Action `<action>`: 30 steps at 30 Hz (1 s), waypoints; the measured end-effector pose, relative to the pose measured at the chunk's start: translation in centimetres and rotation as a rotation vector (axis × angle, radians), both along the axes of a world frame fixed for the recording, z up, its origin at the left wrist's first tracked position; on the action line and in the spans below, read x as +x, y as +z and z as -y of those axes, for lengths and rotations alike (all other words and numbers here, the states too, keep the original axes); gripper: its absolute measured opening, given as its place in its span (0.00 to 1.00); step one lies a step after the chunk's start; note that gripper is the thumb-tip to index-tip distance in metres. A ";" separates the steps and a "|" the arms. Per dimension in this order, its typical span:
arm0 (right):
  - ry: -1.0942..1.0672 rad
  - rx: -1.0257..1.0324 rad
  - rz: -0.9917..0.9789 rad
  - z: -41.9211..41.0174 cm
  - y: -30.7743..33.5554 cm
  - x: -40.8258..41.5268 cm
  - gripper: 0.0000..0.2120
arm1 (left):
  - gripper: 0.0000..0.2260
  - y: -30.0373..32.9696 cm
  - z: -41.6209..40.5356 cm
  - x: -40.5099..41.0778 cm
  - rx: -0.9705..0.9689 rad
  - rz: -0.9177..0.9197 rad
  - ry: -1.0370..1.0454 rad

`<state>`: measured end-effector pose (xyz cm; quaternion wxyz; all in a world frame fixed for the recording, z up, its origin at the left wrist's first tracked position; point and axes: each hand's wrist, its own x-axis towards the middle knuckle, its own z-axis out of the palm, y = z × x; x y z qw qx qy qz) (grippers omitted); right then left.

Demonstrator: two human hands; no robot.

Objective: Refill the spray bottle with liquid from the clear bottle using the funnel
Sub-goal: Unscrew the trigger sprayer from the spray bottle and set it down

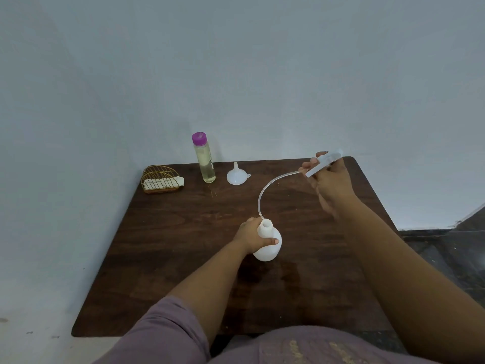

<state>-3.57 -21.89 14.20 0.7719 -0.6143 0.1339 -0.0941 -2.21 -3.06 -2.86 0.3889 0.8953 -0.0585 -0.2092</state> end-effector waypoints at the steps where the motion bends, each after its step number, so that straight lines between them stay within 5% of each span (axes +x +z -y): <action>1: -0.007 0.024 -0.004 0.1 0.1 0.1 0.13 | 0.34 0.2 0.0 0.0 -0.015 0.012 -0.002; 10: -0.059 0.174 -0.051 0.3 0.6 0.3 0.09 | 0.28 2.4 -0.1 -0.5 -0.195 0.047 0.025; 30: -0.083 0.309 -0.082 1.2 0.9 0.4 0.08 | 0.26 3.7 -0.5 -0.6 -0.210 0.081 0.049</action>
